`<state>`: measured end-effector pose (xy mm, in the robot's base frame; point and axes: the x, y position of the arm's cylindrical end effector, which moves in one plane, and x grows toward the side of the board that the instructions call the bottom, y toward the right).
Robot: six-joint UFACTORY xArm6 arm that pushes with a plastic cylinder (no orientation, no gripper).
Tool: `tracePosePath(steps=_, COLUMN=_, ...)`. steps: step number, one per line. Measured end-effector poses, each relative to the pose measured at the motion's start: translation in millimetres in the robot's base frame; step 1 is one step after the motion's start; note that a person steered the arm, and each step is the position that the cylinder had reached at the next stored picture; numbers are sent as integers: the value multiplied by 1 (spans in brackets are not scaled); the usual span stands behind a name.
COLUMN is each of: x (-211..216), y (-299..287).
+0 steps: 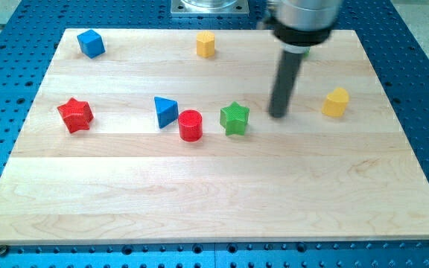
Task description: Move the red circle towards the bottom left corner of the board
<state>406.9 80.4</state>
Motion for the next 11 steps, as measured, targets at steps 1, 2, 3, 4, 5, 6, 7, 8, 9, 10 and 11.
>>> tracePosePath(steps=1, x=-17, y=-32)
tracePosePath(steps=2, x=-19, y=-35)
tracePosePath(steps=3, x=-19, y=-38)
tracePosePath(steps=4, x=-19, y=-63)
tracePosePath(steps=5, x=-19, y=-54)
tracePosePath(steps=6, x=-21, y=-16)
tracePosePath(steps=7, x=-21, y=-16)
tracePosePath(steps=8, x=-27, y=-50)
tracePosePath(steps=9, x=27, y=-106)
tracePosePath(steps=10, x=79, y=-115)
tracePosePath(steps=11, x=110, y=-195)
